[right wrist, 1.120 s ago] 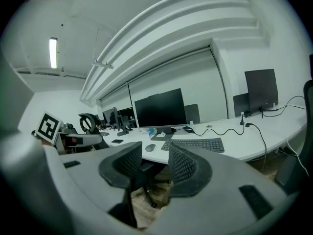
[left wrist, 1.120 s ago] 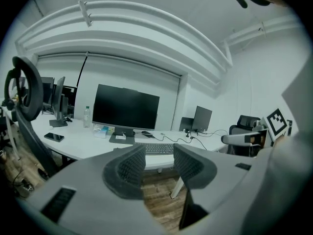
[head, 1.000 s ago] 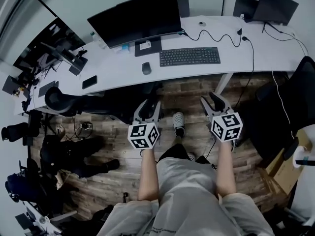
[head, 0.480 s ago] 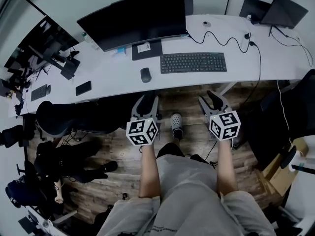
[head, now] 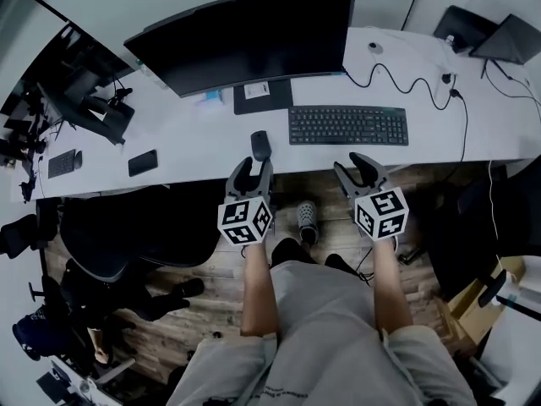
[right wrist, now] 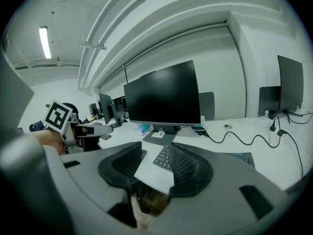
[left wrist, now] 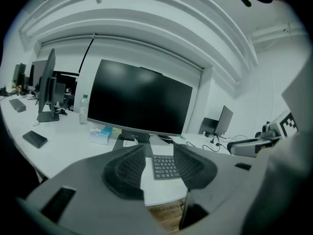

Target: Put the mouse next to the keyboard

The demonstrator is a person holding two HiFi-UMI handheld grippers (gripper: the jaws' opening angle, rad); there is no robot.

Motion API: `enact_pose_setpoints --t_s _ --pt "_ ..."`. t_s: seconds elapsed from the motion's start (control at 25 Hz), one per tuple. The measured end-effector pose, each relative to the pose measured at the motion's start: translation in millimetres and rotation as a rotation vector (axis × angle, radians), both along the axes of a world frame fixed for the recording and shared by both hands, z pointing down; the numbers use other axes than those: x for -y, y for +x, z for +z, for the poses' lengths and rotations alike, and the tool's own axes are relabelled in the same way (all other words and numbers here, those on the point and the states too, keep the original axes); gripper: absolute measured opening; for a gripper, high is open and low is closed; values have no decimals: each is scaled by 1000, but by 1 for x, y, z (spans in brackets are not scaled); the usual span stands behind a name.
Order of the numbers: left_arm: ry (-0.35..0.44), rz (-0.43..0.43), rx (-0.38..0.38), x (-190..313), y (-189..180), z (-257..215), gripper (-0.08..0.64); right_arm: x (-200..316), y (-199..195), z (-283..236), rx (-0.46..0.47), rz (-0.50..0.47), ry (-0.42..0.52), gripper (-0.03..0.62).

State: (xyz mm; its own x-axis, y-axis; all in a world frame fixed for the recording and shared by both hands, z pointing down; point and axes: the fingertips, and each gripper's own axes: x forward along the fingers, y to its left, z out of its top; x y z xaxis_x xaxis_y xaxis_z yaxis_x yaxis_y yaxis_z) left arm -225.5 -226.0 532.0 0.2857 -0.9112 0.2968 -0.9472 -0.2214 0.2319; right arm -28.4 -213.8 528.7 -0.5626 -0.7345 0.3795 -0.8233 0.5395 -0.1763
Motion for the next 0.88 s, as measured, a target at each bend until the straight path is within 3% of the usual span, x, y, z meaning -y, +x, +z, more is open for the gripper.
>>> enact_pose_setpoints --t_s 0.16,0.32,0.44,0.6,0.88 --pt "-7 -11 -12 33 -16 4 186 26 -28 -2 -31 -24 14 187" --pt "49 -10 -68 60 -34 -1 186 58 -53 -2 -68 -45 38 192" --pt "49 -12 -48 74 -48 5 186 76 -62 -1 -76 -34 41 192" --pt "17 -35 -28 85 -59 31 186 89 -74 13 -96 -35 10 195" --pt "11 -80 -47 83 -82 53 152 81 -124 50 -127 -148 -57 206"
